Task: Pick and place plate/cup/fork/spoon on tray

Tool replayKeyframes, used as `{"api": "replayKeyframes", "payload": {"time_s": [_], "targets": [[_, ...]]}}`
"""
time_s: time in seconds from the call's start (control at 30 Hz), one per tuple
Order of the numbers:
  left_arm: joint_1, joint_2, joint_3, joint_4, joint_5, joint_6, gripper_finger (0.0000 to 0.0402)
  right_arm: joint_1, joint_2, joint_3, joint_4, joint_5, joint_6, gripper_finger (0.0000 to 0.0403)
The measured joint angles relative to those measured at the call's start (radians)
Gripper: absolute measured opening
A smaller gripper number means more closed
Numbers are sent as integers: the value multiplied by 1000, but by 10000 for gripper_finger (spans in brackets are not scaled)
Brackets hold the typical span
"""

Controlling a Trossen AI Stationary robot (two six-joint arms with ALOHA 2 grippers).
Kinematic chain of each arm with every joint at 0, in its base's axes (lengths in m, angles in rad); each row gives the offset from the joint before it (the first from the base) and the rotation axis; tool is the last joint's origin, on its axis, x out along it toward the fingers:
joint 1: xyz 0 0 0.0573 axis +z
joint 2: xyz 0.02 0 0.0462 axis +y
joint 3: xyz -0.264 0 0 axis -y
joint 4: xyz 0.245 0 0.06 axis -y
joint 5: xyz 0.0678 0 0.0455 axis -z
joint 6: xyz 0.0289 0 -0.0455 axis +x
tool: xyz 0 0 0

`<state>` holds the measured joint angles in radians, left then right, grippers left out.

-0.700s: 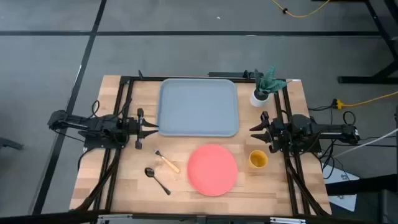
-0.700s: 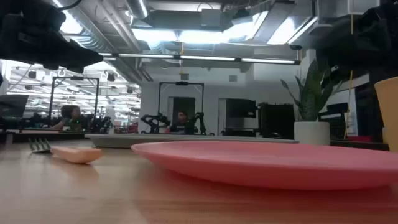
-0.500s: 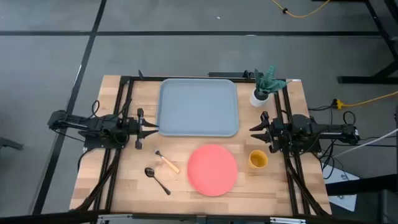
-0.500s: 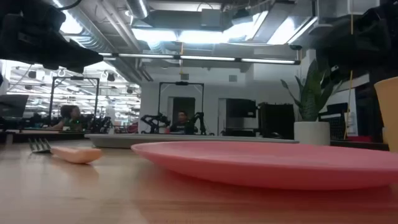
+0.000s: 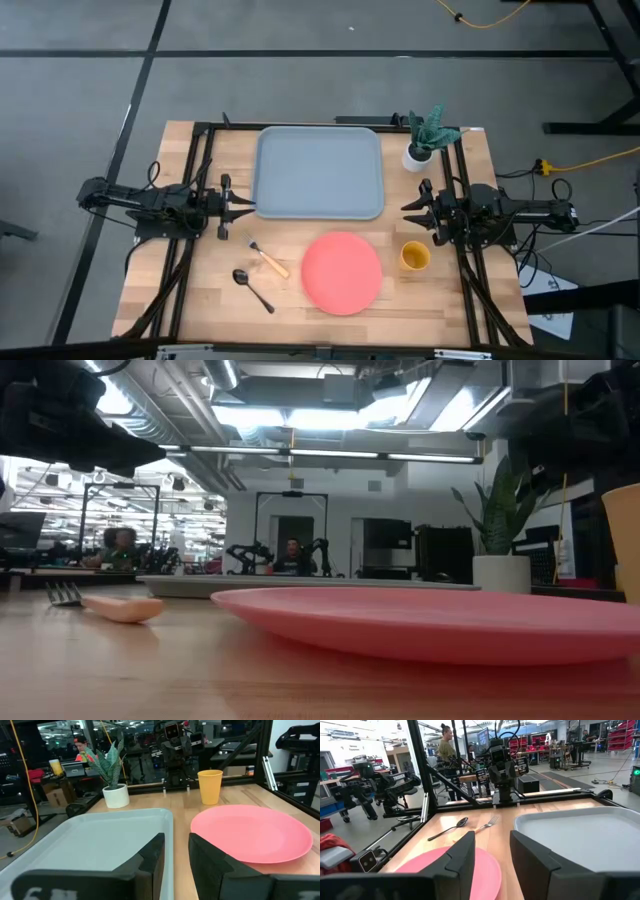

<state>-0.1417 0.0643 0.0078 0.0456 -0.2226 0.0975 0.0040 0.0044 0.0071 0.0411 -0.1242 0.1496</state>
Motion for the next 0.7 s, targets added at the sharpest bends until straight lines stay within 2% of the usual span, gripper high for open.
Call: {"api": "replayKeyframes", "payload": {"time_s": [0.53,0.57,0.7], "targets": [[0,0,0,0,0,0,80,0,0,0,0,0,0,127],[0,0,0,0,-1,14,80,0,0,0,0,0,0,127],[0,0,0,40,-55,233,80,0,0,0,12,0,0,127]]}}
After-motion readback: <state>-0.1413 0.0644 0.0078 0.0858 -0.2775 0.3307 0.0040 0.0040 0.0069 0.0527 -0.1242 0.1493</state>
